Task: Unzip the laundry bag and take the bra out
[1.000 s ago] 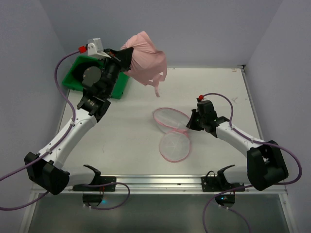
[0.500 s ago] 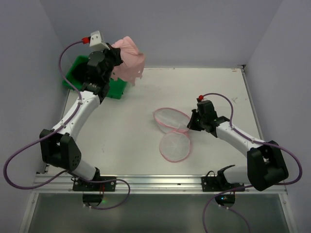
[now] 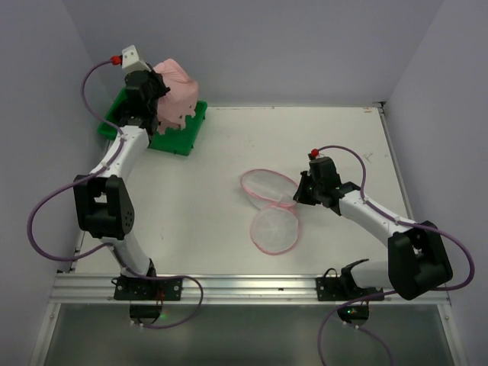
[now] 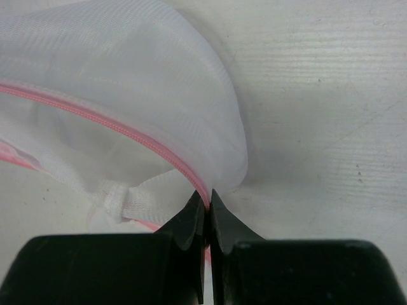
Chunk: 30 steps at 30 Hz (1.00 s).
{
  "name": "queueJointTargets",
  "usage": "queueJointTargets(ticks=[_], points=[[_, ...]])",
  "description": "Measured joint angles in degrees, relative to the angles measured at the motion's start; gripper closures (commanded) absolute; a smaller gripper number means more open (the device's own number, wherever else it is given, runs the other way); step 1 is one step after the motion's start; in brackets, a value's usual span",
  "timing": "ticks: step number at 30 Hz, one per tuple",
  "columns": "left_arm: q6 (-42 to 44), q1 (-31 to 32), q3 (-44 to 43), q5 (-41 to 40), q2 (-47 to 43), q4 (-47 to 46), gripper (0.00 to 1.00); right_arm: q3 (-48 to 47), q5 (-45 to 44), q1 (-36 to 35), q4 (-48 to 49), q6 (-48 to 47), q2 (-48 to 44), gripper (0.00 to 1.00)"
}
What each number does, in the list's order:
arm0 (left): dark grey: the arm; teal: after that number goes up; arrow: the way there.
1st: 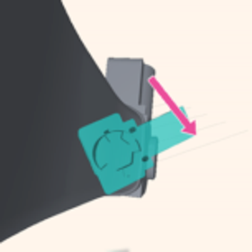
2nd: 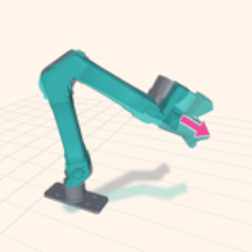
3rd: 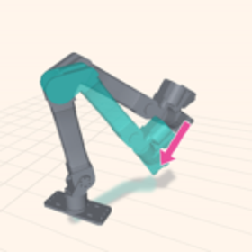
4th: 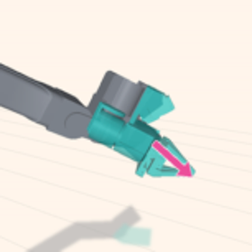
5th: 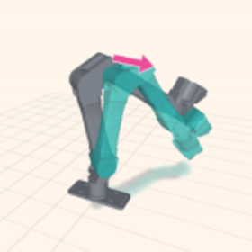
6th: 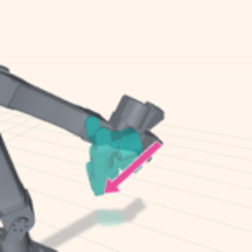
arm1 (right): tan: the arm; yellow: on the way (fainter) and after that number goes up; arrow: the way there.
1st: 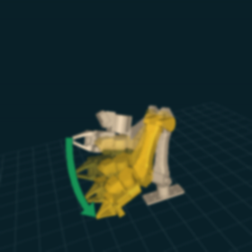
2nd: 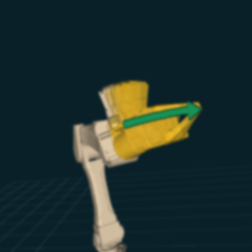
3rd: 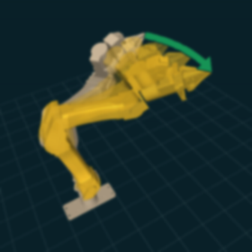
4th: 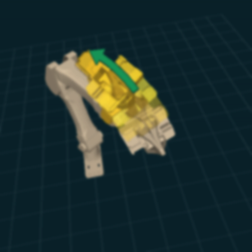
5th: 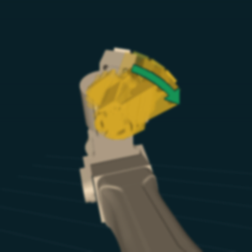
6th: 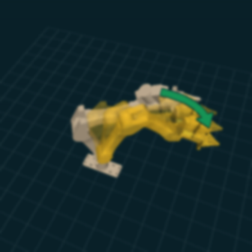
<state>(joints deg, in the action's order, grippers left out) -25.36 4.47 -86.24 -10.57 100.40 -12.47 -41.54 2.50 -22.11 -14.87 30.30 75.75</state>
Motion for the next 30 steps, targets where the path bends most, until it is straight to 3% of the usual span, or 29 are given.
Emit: queueJointTargets(ticks=[13, 25, 28, 30], points=[[2.21, -2.62, -5.4, -0.87, 13.7, -0.31, 1.0, -0.02, 0.22, 0.0, -0.15, -0.22, 0.0, 0.97], [-2.03, -2.97, -4.52, 1.77, 15.87, -1.79, 1.0, -0.02, 0.22, 0.0, -0.17, -0.37, 0.0, 0.97], [-2.67, -3.39, -5.11, 1.07, 18.78, -1.53, 0.93, -0.02, 0.22, 0.0, -0.17, -0.37, 0.0, 0.97], [-3.1, -4.04, -5.6, 0.87, 21.4, -1.14, 0.79, -0.02, 0.22, 0.0, -0.17, -0.37, 0.0, 0.97]])
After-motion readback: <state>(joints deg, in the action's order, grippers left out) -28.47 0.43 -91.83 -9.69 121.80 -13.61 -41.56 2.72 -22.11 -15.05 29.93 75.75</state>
